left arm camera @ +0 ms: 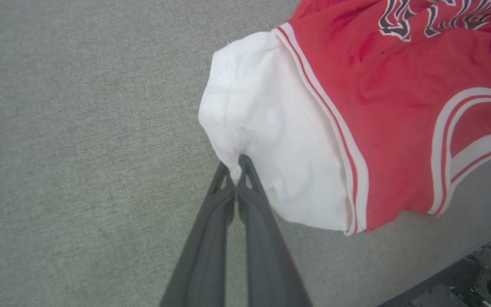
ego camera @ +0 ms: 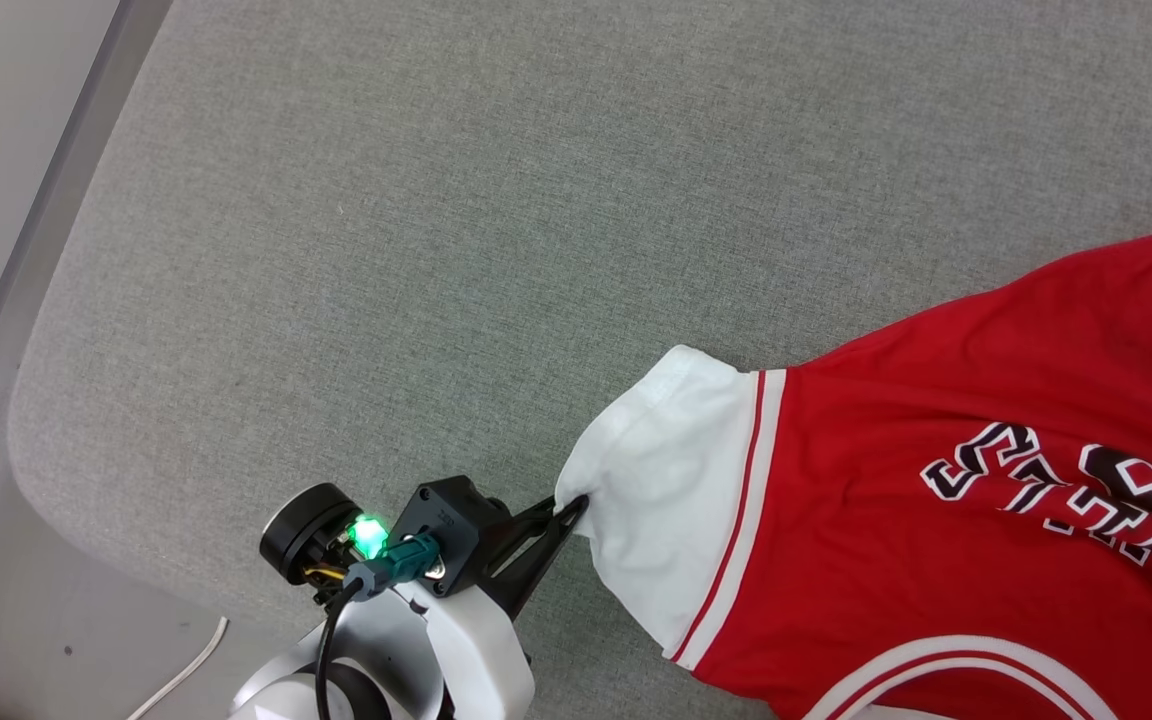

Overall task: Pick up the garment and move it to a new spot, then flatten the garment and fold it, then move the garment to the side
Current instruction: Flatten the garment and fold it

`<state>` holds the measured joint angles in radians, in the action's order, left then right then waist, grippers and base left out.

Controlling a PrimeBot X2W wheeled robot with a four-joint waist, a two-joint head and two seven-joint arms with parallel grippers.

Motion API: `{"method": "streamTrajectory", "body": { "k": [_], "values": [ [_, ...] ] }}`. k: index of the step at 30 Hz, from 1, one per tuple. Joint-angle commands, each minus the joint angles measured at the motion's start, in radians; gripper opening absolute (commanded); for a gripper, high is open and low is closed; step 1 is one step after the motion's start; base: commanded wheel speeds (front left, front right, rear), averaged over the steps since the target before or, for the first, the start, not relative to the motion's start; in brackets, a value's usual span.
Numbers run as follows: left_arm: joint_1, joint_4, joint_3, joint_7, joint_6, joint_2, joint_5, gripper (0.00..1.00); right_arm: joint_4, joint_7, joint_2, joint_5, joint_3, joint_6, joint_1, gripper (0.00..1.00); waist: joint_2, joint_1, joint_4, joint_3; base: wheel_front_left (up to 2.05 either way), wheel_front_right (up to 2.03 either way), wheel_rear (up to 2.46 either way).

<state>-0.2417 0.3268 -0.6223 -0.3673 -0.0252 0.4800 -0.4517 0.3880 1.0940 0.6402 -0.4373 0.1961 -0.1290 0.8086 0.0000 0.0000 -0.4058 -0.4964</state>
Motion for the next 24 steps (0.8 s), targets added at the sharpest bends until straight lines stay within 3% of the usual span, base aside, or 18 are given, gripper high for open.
{"method": "streamTrajectory", "body": {
  "k": [1,2,9,24],
  "values": [
    [-0.013,-0.001,-0.001,0.004,0.002,-0.004,0.002,0.0,0.045,0.034,-0.027,-0.018,0.053,-0.003,-0.096,0.13,0.0,0.0,-0.001,-0.001,0.0,0.0,0.0],
    [-0.013,-0.001,-0.001,0.005,0.003,-0.004,0.001,0.0,0.045,0.032,-0.023,-0.022,0.061,-0.003,-0.101,0.0,0.0,0.0,-0.002,-0.001,0.0,0.0,0.0],
    [-0.012,-0.017,0.009,0.012,0.011,0.003,-0.006,0.0,0.04,-0.035,-0.018,-0.045,0.06,-0.003,-0.084,0.0,0.0,0.0,0.011,0.019,0.0,0.0,0.0],
    [-0.008,-0.061,0.071,0.036,0.053,0.046,-0.005,0.0,-0.02,-0.347,-0.009,-0.106,0.048,-0.001,-0.072,0.0,0.0,0.0,0.13,0.209,0.0,0.0,0.0]
  ]
}}
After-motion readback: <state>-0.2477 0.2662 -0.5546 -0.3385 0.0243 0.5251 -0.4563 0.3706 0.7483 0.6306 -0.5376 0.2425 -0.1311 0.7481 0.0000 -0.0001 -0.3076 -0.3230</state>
